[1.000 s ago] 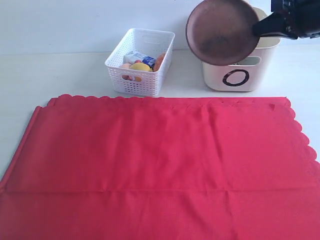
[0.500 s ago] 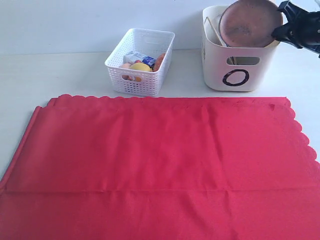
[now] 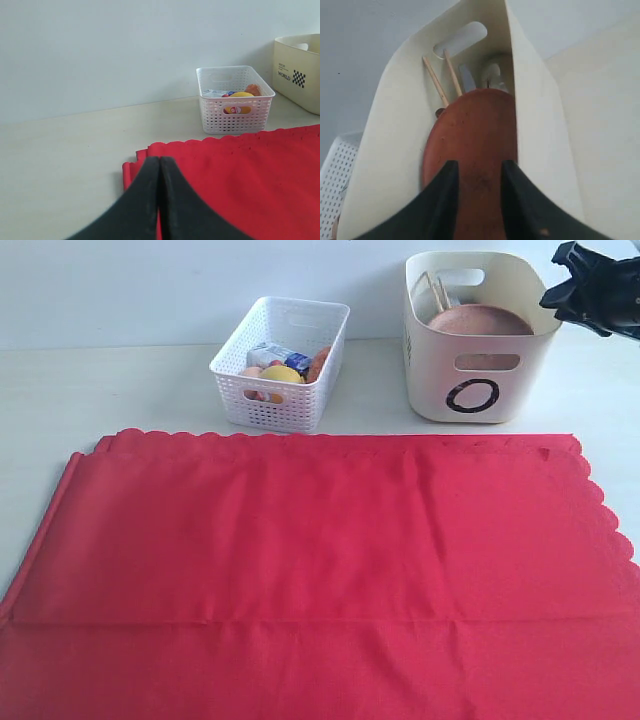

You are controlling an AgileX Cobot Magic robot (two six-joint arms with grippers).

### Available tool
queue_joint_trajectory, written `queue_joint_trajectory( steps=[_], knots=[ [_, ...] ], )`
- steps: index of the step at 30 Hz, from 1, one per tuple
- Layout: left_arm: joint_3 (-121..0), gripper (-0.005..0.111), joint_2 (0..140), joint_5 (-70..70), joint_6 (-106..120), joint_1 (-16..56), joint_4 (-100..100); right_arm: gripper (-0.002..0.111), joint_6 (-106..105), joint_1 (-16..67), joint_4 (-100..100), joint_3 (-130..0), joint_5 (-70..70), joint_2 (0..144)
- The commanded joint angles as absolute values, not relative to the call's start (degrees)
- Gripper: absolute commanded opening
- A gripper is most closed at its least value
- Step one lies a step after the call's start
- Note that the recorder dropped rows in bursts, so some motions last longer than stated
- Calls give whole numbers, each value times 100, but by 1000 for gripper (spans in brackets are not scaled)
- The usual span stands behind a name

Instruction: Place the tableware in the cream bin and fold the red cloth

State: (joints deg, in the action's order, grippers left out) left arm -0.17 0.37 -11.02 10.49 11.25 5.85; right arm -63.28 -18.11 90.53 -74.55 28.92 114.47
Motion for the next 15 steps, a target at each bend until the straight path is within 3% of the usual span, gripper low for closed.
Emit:
queue_joint_trajectory(
  steps=[1,8,15],
  knots=[
    [0,1,0,-1097,1033,1158,588,34,-6404,-1845,8942,-7490,2923,11406],
    [0,1,0,-1097,1033,1158,588,33,-6623,-1883,8432,-7490,3486,10792],
    [0,1,0,-1097,1033,1158,588,25,-6737,-1883,7184,-7490,3845,9733]
  ],
)
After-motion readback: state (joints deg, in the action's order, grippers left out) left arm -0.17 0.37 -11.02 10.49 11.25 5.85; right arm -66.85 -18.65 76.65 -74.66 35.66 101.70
